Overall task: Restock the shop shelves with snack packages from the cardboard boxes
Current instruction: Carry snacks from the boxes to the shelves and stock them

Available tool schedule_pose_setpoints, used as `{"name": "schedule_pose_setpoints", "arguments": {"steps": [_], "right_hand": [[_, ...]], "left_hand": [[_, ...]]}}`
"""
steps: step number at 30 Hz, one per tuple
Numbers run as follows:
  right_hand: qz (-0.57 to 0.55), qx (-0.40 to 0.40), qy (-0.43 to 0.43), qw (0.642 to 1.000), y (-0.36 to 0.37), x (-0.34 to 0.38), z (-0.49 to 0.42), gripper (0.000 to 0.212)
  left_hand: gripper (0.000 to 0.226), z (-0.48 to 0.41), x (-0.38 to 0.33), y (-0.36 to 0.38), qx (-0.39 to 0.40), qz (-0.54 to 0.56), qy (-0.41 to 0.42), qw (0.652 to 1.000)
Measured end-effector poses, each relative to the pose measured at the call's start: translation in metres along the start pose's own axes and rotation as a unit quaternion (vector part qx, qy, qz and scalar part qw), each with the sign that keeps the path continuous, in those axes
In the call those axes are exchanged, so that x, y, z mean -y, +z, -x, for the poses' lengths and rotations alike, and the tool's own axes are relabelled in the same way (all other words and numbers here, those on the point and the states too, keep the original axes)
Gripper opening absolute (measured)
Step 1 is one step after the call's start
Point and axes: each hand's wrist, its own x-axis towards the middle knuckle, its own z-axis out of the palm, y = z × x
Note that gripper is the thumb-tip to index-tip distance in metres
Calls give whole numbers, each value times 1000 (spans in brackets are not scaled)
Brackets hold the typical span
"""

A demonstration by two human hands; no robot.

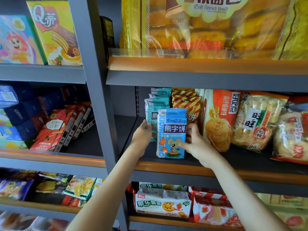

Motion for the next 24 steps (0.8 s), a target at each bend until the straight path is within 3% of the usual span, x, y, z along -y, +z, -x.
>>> {"name": "schedule_pose_setpoints", "arguments": {"steps": [2, 5, 9, 13, 16, 20, 24], "right_hand": [[32, 7, 7, 999, 2, 3, -4, 52], [75, 15, -4, 997, 12, 10, -6, 61], [133, -2, -63, 989, 31, 17, -10, 54], [190, -46, -119, 973, 43, 16, -18, 44], [222, -55, -126, 965, 42, 12, -21, 38], [288, -83, -99, 949, 44, 9, -22, 33], [357, -105, -93, 924, 48, 10, -22, 40]], "left_hand": [[45, 7, -4, -2, 23, 67, -44, 997], [60, 13, -11, -6, 59, 120, -29, 991], [79, 14, -23, -10, 122, 182, -49, 974], [76, 14, -27, -12, 137, 204, -61, 967], [44, 17, -19, -13, 85, 96, -24, 991], [41, 16, -2, -17, 29, -156, 41, 986], [39, 13, -4, -16, 23, -167, 66, 983]]}}
